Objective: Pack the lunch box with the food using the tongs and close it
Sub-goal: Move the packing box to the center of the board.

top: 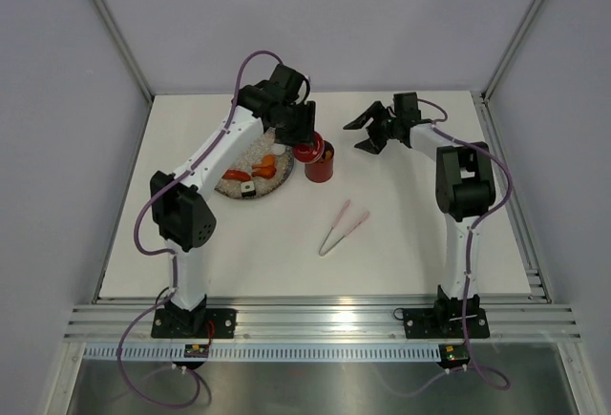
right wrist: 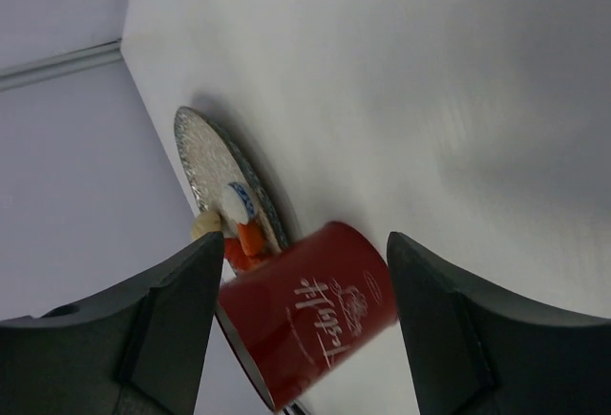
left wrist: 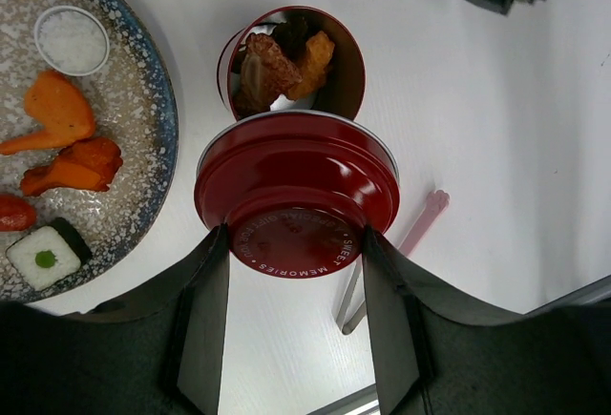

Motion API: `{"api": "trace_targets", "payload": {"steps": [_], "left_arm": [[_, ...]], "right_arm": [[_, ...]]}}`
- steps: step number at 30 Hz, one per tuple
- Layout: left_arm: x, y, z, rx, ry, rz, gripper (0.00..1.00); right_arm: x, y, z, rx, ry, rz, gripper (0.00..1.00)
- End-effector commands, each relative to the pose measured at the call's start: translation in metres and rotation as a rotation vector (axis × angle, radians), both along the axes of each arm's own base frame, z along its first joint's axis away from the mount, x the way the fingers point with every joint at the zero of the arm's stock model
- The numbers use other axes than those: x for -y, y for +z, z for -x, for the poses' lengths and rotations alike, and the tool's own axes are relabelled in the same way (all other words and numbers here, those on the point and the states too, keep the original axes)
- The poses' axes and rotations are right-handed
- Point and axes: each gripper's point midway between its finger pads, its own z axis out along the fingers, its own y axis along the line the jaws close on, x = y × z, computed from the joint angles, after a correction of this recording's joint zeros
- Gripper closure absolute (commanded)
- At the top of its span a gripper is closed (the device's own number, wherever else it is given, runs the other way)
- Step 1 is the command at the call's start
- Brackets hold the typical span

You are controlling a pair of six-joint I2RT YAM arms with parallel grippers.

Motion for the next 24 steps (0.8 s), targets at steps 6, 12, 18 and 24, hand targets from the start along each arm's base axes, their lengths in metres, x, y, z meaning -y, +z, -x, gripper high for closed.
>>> {"api": "trace_targets", "payload": {"steps": [6,12,18,24], "left_arm": [[-0.010,0.044,0.002,0.122,-0.008,0.031,1.00],[-0.012,0.041,0.002,0.110,-0.016,0.029,1.00],[-0.014,0.040,0.004,0.109,-0.018,0.020,1.00],[-0.019,0.033,0.002,0.103,-0.007,-0.006,1.00]], "right_arm": [[-0.067,0.029,-0.042,0.083,0.068,-0.303,0.26],[-0.113,0.030,-0.017,0.050,0.187,-0.438,0.26],[-0.123,0.035,0.015,0.035,0.216,-0.516,0.25],[-0.118,0.043,0.032,0.036,0.219,-0.568,0.25]]}}
